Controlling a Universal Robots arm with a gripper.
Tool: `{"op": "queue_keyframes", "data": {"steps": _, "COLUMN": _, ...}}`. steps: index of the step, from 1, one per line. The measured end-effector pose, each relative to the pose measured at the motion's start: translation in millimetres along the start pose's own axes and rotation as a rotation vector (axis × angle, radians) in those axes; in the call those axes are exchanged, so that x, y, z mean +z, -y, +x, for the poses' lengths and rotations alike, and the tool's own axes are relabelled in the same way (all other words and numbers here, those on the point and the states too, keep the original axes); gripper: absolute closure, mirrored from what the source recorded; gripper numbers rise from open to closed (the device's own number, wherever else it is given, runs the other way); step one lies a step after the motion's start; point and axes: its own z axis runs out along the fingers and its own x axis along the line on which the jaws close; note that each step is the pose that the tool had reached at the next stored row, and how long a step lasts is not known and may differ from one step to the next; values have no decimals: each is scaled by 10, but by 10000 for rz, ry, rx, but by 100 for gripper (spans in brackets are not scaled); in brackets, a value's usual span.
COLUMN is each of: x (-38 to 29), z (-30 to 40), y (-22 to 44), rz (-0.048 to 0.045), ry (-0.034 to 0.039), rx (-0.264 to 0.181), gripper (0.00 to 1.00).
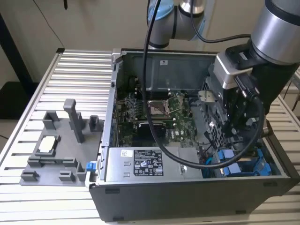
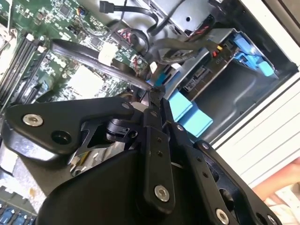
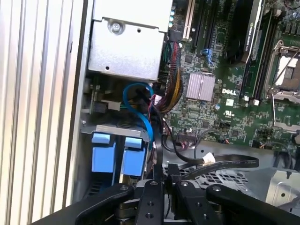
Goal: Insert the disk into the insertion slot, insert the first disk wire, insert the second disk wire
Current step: 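Insert the second disk wire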
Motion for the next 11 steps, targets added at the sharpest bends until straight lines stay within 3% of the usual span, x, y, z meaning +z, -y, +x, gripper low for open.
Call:
{"op": "queue_keyframes", "data": {"steps": 5, "x": 3, "z": 101, "y": 39, "rz": -28, "ry": 5, "rx": 6, "gripper": 84}}
{"op": "queue_keyframes", "data": {"steps": 11, "x": 19, "z": 162, "y": 118, "rz": -76, "ry": 13, "rx": 41, "gripper": 84}}
